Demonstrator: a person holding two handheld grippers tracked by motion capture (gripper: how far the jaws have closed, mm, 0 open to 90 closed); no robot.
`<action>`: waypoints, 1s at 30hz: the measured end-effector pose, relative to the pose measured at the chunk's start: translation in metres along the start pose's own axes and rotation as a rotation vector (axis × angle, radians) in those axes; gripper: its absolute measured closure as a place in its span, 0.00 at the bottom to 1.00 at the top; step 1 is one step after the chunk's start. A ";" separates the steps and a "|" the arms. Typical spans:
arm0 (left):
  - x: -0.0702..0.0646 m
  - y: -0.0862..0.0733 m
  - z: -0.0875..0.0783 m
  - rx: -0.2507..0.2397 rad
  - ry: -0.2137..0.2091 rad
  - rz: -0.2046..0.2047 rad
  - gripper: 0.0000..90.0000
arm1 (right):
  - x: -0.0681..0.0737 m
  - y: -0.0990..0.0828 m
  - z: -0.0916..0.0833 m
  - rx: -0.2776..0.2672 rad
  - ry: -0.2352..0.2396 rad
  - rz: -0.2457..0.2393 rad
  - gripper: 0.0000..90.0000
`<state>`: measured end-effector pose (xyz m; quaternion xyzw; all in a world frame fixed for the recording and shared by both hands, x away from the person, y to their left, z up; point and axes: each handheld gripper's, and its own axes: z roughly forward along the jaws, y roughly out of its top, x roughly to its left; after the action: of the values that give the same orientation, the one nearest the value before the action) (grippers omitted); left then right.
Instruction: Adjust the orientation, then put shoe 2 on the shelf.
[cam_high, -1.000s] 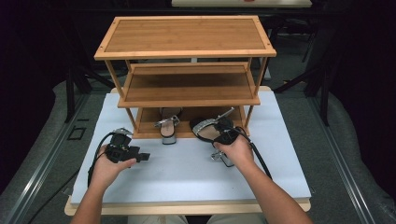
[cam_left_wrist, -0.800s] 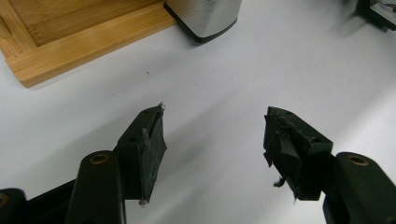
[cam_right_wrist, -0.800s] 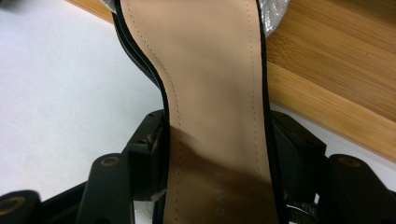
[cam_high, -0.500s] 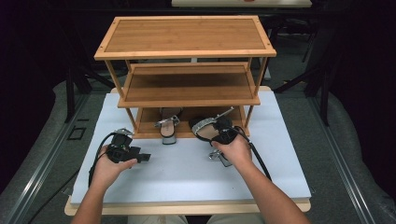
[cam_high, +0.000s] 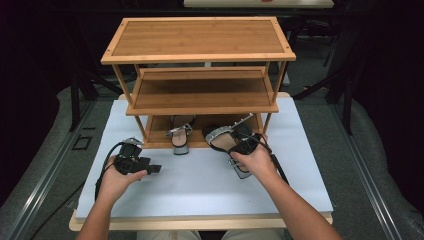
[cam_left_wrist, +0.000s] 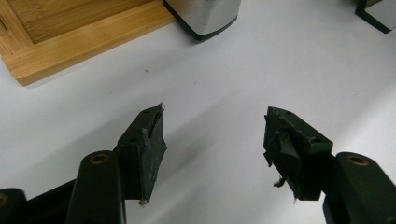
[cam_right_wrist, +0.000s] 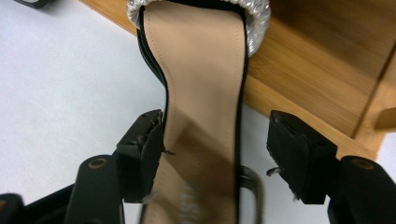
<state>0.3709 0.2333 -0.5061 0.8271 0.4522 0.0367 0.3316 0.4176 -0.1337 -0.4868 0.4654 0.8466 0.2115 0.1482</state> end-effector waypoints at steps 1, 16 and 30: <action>0.000 0.000 0.000 0.000 0.001 -0.001 0.42 | -0.001 0.000 -0.002 -0.002 -0.001 -0.001 0.40; 0.000 -0.001 0.001 0.002 0.002 0.003 0.42 | 0.009 0.016 0.015 -0.015 0.062 0.023 0.39; -0.003 0.000 0.001 -0.002 -0.001 0.004 0.42 | 0.001 0.016 0.003 -0.045 0.021 0.035 0.40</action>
<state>0.3699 0.2304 -0.5064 0.8276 0.4505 0.0374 0.3327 0.4298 -0.1248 -0.4816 0.4746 0.8347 0.2380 0.1458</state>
